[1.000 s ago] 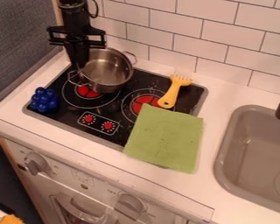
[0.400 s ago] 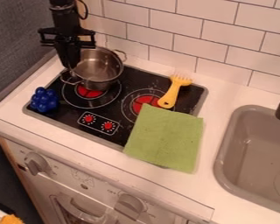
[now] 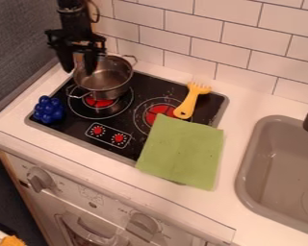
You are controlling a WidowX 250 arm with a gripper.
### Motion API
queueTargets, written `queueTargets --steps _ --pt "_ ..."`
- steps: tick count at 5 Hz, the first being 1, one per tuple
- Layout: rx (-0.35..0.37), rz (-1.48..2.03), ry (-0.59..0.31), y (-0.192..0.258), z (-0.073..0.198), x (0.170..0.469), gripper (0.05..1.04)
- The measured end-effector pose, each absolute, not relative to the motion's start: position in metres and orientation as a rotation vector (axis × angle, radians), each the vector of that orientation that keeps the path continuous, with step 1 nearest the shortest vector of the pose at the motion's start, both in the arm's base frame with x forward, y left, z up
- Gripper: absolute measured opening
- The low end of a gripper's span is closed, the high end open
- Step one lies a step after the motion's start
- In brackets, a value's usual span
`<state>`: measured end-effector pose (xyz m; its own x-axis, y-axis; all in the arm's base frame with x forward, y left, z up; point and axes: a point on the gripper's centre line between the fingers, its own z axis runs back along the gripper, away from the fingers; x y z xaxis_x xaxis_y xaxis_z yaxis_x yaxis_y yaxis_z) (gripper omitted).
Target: Put the steel pot on the left burner
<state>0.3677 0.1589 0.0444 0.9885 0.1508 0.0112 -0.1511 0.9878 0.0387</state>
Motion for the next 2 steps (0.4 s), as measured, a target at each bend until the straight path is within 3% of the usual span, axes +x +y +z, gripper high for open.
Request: queueTargets --steps 1,2 --pt "0.053 0.018 -0.042 0.126 0.060 0.379 1.013" --pt "0.038 -0.061 -0.037 0.105 0.057 0.379 1.011"
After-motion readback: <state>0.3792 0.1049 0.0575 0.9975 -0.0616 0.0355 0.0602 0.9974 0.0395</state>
